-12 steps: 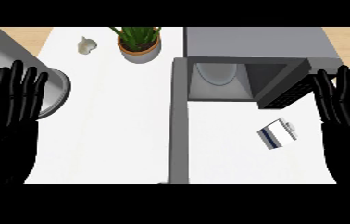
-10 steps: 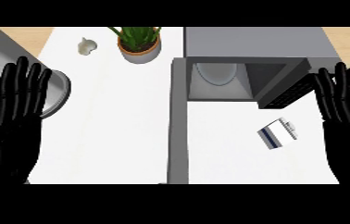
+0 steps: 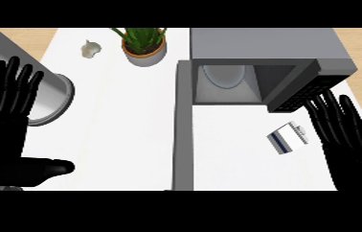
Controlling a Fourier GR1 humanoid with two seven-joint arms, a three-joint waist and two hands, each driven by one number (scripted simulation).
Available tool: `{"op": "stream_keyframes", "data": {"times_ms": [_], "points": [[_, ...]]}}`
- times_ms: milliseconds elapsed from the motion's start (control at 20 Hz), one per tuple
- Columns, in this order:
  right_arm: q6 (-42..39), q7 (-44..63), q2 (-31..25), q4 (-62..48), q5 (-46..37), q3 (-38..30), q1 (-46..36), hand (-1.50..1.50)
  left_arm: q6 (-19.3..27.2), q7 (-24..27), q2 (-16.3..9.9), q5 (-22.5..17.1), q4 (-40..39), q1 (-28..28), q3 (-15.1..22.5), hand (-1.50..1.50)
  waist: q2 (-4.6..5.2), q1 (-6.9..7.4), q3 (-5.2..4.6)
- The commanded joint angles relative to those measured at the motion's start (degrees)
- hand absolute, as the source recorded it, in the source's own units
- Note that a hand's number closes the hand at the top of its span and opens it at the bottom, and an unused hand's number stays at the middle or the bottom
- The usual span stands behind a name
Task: Pick up the milk, place it into the microwave and close the microwave
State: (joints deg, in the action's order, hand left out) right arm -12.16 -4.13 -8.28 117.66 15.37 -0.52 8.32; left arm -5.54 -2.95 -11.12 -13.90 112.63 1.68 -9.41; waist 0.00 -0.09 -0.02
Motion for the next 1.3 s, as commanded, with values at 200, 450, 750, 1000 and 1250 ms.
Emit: {"op": "stream_keyframes", "data": {"times_ms": [200,450,750,1000,1250], "points": [[-2.27,-1.71,3.49,4.03,-1.06,3.99,8.55,-1.50,-0.83,-0.78,4.09,1.13,6.39,-8.02,2.84,-1.50,-0.09,0.05,0.03],[-1.49,-4.04,2.99,2.53,-4.37,0.62,8.05,-1.50,-5.51,2.44,2.99,-1.51,5.03,-11.74,-1.14,-1.50,-0.06,0.10,0.02],[5.24,-9.87,6.78,-5.05,-13.98,0.17,5.52,-1.50,-7.95,3.70,3.06,-2.61,6.16,-14.65,-2.11,-1.50,0.01,0.31,0.02],[8.60,-14.29,8.13,-9.38,-17.64,-1.06,3.44,-1.50,-10.92,4.78,2.74,-5.35,6.74,-17.77,-5.09,-1.50,-0.01,0.31,0.02],[11.37,-11.16,8.02,-12.94,-19.30,-2.28,-1.30,-1.50,-13.04,5.46,5.34,-4.04,11.51,-23.20,-3.81,-1.50,-0.02,0.54,0.02]]}}
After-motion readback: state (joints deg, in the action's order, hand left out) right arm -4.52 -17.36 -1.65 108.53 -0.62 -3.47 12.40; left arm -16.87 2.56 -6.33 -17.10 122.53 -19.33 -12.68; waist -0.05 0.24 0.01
